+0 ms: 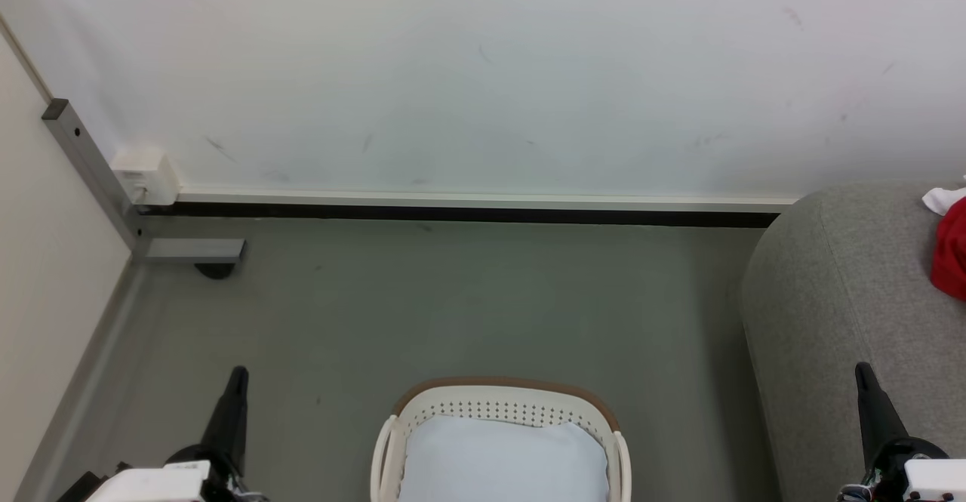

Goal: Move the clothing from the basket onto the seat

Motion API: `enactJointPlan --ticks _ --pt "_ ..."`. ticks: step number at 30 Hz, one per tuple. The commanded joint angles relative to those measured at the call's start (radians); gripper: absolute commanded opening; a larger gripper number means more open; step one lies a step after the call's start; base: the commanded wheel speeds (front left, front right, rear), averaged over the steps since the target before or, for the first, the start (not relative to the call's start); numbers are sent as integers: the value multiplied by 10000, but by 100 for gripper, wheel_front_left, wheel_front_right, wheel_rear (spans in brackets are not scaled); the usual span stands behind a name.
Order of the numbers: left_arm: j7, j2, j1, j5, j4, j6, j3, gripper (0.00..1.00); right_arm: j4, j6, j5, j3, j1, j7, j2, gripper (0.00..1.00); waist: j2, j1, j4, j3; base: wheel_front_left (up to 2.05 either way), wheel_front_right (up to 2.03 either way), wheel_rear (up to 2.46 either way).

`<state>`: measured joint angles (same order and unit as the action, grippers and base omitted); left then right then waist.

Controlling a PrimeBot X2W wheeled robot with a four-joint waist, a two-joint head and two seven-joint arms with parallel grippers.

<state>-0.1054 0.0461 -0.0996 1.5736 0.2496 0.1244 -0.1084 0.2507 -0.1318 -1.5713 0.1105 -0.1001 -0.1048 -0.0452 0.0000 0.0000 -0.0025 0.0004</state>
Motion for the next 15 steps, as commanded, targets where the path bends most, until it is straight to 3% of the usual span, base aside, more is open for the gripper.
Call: enactJointPlan --ticks 1,15 --pt "-73 73 -130 209 -54 79 -57 0 -83 20 -252 50 -122 -82 -90 0 0 0 8 8 0 0 0" --pt "-129 73 -139 448 -61 96 -83 0 -90 21 -419 58 -151 -129 -88 0 0 0 25 27 0 0 0"
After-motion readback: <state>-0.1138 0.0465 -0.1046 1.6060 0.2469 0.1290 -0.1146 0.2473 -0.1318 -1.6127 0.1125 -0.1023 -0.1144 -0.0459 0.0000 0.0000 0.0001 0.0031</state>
